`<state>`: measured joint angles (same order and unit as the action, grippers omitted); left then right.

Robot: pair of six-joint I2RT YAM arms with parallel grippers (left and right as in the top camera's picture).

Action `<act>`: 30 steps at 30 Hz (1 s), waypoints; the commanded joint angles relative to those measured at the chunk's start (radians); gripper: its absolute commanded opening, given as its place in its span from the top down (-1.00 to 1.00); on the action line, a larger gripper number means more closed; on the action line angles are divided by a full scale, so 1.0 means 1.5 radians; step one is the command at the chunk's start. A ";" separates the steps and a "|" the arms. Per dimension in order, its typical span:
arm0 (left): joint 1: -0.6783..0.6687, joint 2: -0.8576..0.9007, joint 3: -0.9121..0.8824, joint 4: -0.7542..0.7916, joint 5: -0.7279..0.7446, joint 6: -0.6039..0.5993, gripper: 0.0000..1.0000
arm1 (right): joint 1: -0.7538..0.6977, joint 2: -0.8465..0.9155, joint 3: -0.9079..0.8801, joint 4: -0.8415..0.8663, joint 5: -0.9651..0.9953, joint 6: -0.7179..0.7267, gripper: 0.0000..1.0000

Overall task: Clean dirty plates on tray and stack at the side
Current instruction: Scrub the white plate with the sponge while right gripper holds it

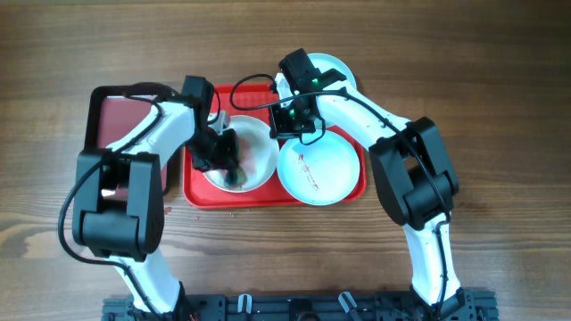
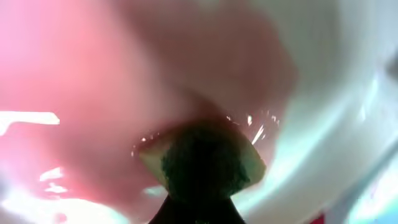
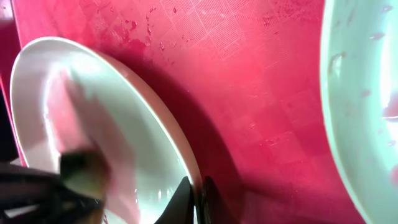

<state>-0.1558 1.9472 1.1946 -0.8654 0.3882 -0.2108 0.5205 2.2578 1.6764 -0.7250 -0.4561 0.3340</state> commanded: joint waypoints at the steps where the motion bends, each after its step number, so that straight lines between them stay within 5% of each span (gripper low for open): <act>1: -0.013 0.042 -0.031 0.036 0.094 0.061 0.92 | 0.002 0.005 0.012 0.007 -0.034 0.005 0.91; 6: -0.012 0.042 -0.031 0.142 0.098 0.021 0.92 | 0.002 0.005 0.012 0.007 -0.034 0.005 0.91; 12: -0.012 0.031 -0.025 0.173 -0.200 -0.150 0.92 | 0.006 0.008 0.011 0.009 -0.010 0.020 0.91; 26: -0.012 0.013 -0.014 0.140 -0.207 -0.180 0.92 | 0.026 0.040 -0.002 0.006 0.028 0.114 0.76; 30: -0.012 0.013 -0.014 0.093 -0.207 -0.176 0.92 | 0.024 0.040 -0.002 0.009 0.027 0.114 0.91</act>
<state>-0.1879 1.9335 1.2045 -0.6552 0.1677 -0.4625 0.5575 2.2845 1.6855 -0.7128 -0.4431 0.4900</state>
